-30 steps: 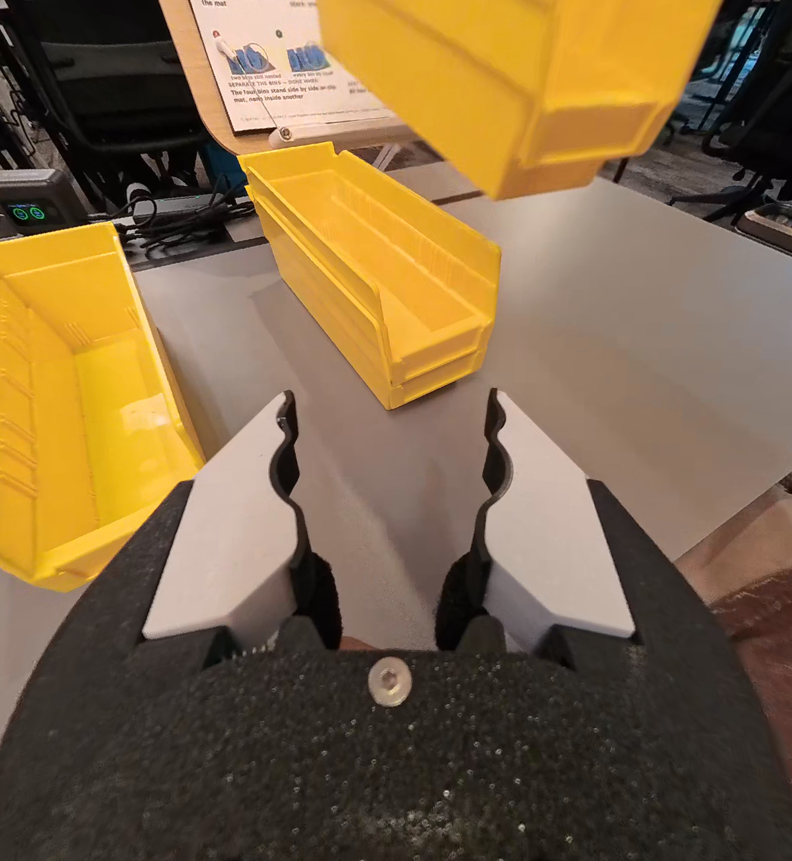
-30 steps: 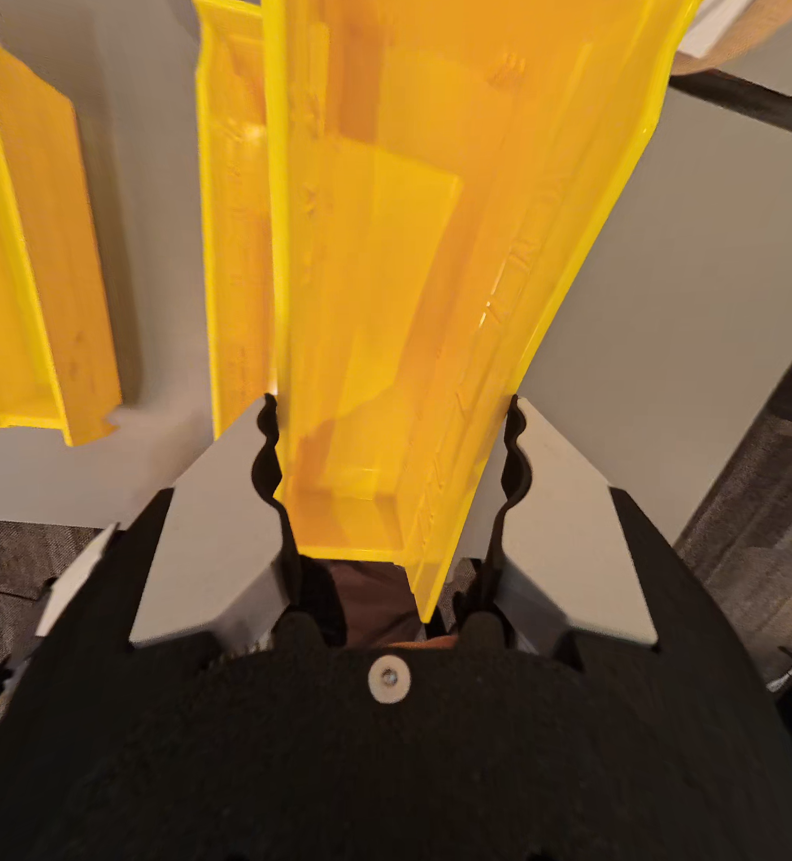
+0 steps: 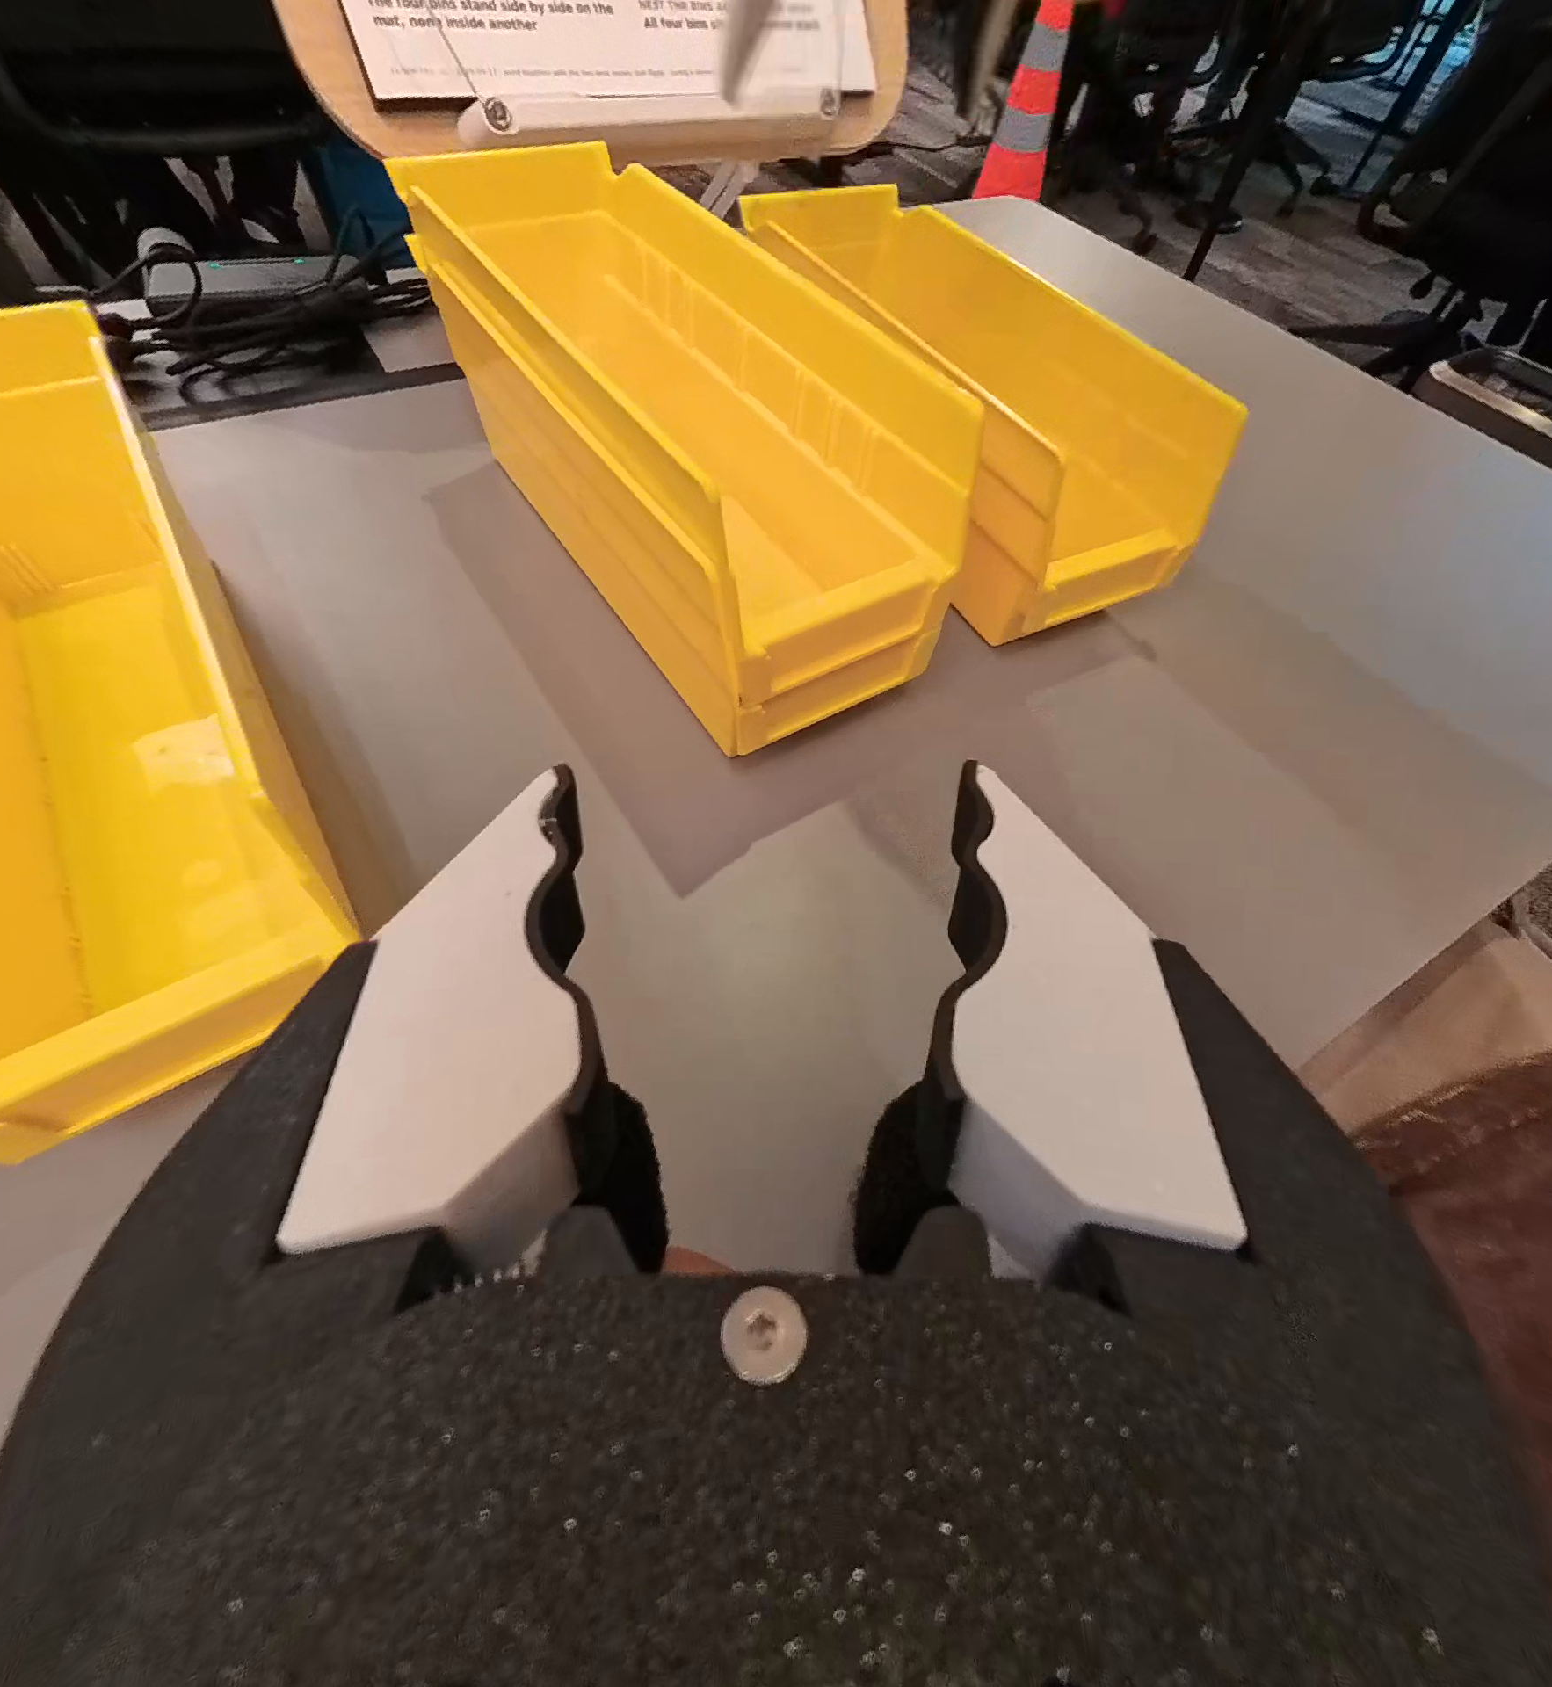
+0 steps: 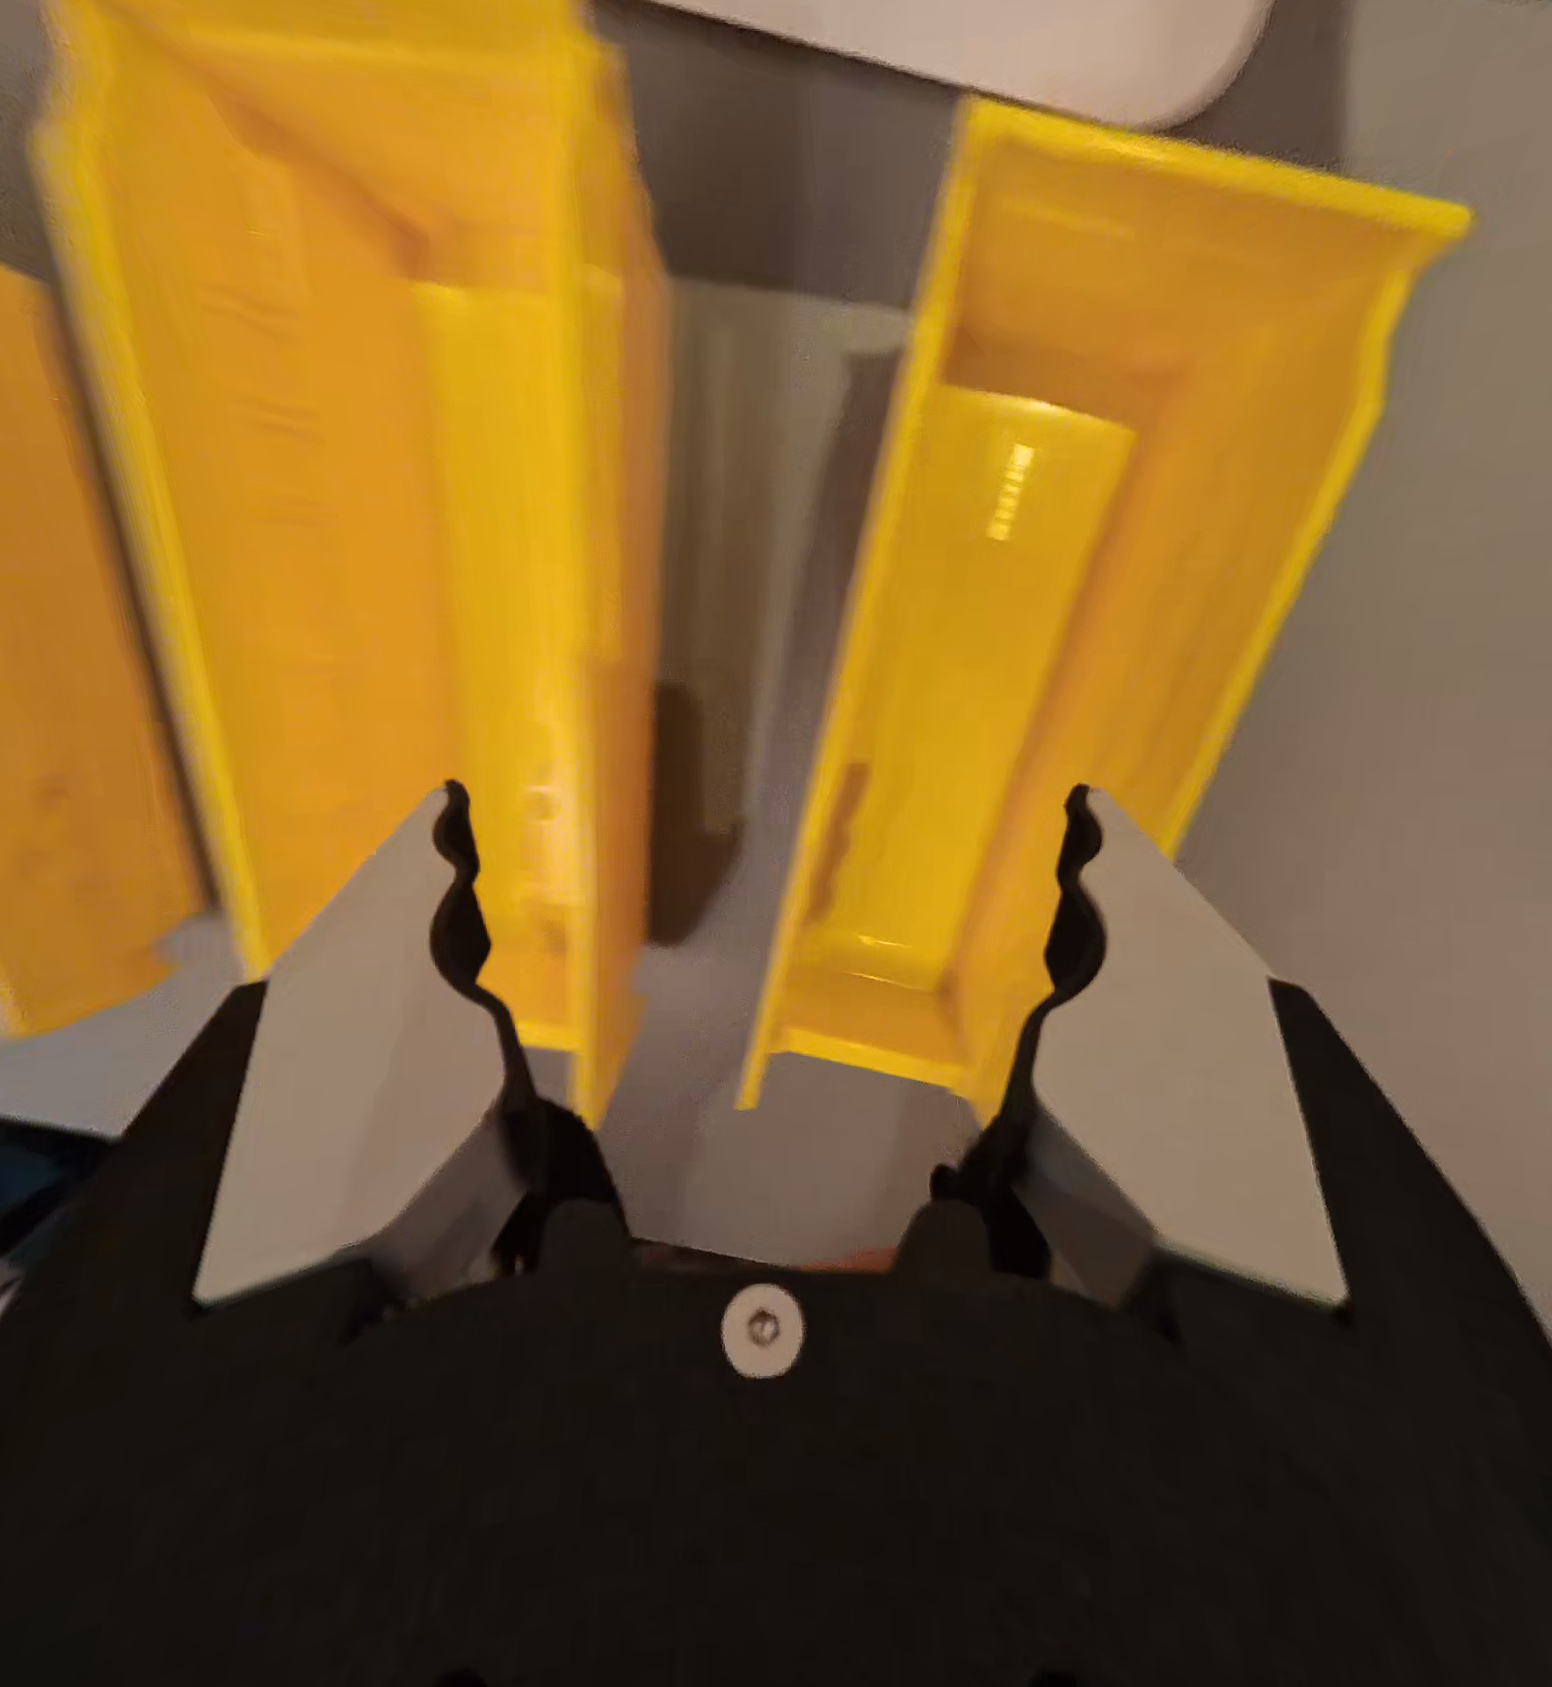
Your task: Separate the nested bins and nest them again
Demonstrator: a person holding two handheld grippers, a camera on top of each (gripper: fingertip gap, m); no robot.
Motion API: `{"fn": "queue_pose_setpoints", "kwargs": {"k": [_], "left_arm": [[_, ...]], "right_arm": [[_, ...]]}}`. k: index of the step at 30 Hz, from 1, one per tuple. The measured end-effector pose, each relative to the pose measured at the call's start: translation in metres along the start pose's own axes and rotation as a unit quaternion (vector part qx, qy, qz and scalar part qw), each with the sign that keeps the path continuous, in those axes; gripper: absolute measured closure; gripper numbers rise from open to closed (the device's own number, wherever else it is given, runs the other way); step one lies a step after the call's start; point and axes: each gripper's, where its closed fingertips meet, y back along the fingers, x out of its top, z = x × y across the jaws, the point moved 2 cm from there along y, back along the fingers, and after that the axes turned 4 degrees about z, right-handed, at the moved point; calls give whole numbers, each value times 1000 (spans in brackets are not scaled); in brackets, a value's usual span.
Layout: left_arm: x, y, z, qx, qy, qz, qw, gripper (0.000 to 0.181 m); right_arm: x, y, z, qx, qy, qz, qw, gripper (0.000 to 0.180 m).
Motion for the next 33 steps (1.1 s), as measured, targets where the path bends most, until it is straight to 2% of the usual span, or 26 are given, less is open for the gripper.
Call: {"fn": "queue_pose_setpoints", "kwargs": {"k": [4, 10, 15, 18, 25, 33], "left_arm": [[1, -2, 8, -8, -11, -1, 1000, 101], [-2, -4, 12, 0, -34, -9, 999, 101], [-5, -2, 8, 11, -45, -15, 999, 101], [-2, 2, 5, 13, -36, -5, 999, 101], [-2, 1, 5, 9, -25, -6, 1000, 102], [-2, 1, 7, 11, -36, -6, 999, 103]], "right_arm": [[3, 10, -67, 45, 23, 17, 999, 53], [-11, -24, -103, -14, 47, -22, 999, 49], [-18, -41, -104, -44, 47, -45, 997, 51], [-14, -43, -99, -45, 32, -39, 998, 63], [-8, -26, -97, -37, 33, -40, 998, 83], [-14, -2, -96, -34, 27, -64, 997, 87]]}}
